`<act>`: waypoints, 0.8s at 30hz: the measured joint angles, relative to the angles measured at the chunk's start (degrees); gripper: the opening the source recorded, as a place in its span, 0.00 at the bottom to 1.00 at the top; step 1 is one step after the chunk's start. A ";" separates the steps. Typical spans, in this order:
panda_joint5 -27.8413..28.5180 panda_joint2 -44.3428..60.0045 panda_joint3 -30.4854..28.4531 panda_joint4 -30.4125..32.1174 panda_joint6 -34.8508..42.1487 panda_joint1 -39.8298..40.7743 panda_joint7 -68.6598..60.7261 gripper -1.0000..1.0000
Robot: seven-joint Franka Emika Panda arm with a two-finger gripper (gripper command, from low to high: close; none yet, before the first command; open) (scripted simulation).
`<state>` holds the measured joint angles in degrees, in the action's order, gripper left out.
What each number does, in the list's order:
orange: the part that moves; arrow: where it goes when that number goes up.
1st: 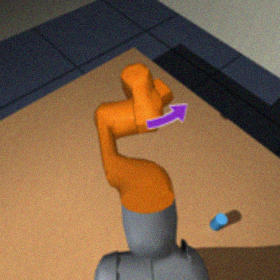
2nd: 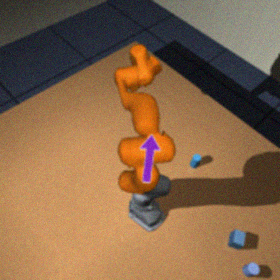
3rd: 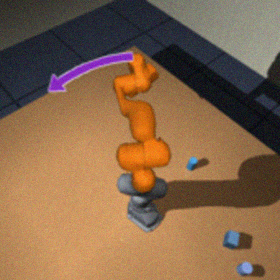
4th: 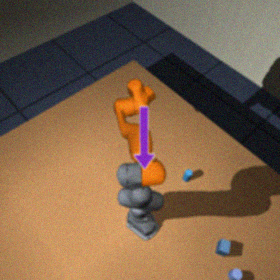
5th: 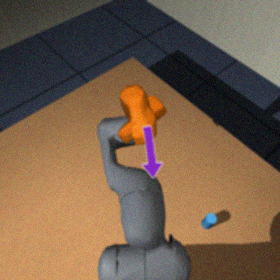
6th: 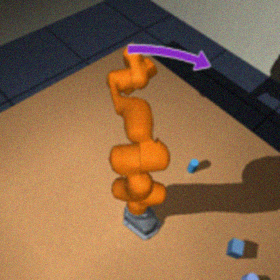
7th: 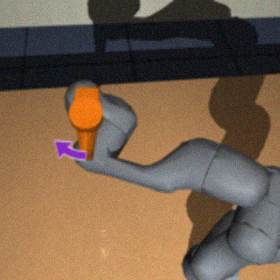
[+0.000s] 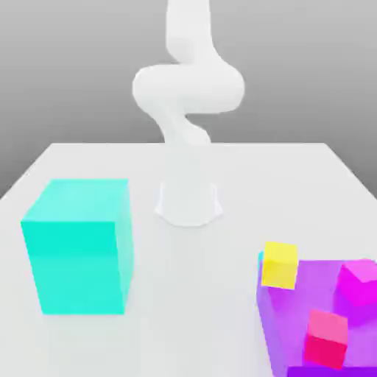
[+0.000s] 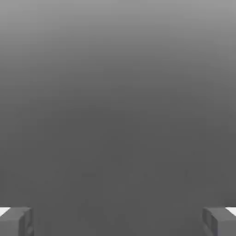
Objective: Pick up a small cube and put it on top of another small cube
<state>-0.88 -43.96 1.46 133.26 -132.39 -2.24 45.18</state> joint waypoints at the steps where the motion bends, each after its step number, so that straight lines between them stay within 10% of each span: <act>1: -0.48 1.48 0.48 1.44 -1.14 -1.06 -0.15 0.50; 24: -6.04 41.20 16.87 38.80 -37.26 -17.93 4.83 0.50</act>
<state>-6.92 -2.76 18.33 172.07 -169.66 -20.17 50.00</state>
